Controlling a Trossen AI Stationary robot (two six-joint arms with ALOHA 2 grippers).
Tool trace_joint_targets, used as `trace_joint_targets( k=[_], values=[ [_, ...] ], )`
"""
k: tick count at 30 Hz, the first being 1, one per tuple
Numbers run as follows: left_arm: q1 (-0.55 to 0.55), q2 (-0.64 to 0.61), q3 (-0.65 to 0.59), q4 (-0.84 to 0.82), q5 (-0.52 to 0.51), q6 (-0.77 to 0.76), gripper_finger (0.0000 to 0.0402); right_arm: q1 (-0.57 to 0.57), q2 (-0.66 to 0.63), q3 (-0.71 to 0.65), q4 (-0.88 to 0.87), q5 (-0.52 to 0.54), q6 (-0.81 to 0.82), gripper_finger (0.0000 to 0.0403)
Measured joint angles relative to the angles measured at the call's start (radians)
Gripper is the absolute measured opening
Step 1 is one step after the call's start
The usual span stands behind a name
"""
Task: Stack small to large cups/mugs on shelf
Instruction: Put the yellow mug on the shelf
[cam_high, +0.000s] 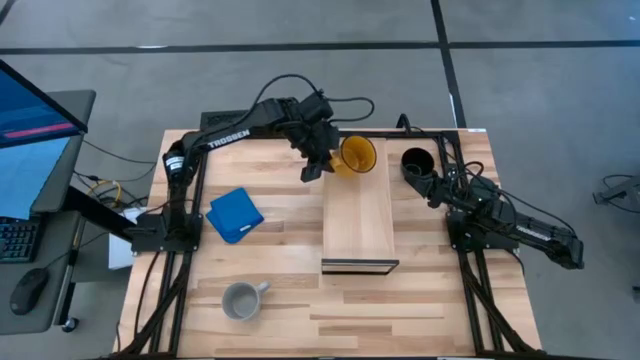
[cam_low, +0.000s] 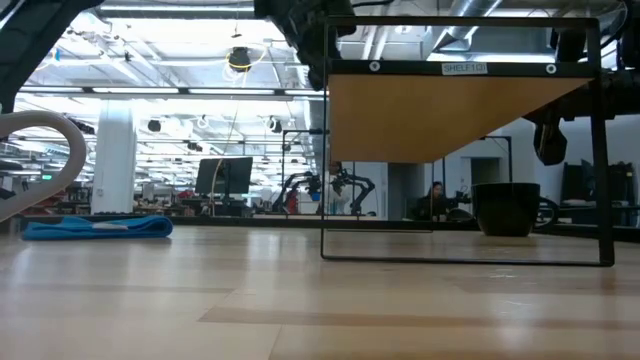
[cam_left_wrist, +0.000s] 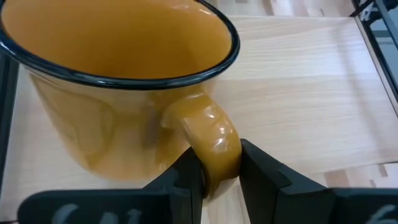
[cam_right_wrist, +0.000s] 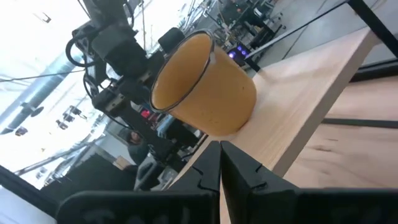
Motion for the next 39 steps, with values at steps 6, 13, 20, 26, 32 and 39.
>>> trace_joint_targets(
  k=[6, 13, 20, 26, 32, 39],
  values=[
    [0.009, 0.001, -0.001, -0.027, -0.004, 0.013, 0.0066, 0.000, 0.000, 0.000, 0.000, 0.000, 0.000, 0.0033],
    [0.019, 0.000, -0.074, 0.002, 0.030, 0.001, 0.0056, 0.000, 0.000, 0.000, 0.000, 0.000, 0.056, 0.0033],
    [0.023, 0.000, -0.080, 0.010, 0.047, 0.022, 0.0053, 0.000, 0.000, 0.000, 0.001, 0.000, 0.077, 0.0033],
    [0.034, 0.000, -0.081, 0.013, 0.040, 0.011, 0.0049, 0.000, 0.000, 0.000, 0.001, 0.000, 0.078, 0.0033],
    [0.040, -0.002, -0.082, 0.014, 0.011, -0.015, 0.0034, 0.000, 0.000, 0.000, 0.001, 0.000, 0.078, 0.0033],
    [0.013, -0.002, -0.083, 0.005, 0.063, 0.024, 0.0026, 0.000, 0.000, 0.000, 0.003, 0.000, 0.077, 0.0033]
  ],
)
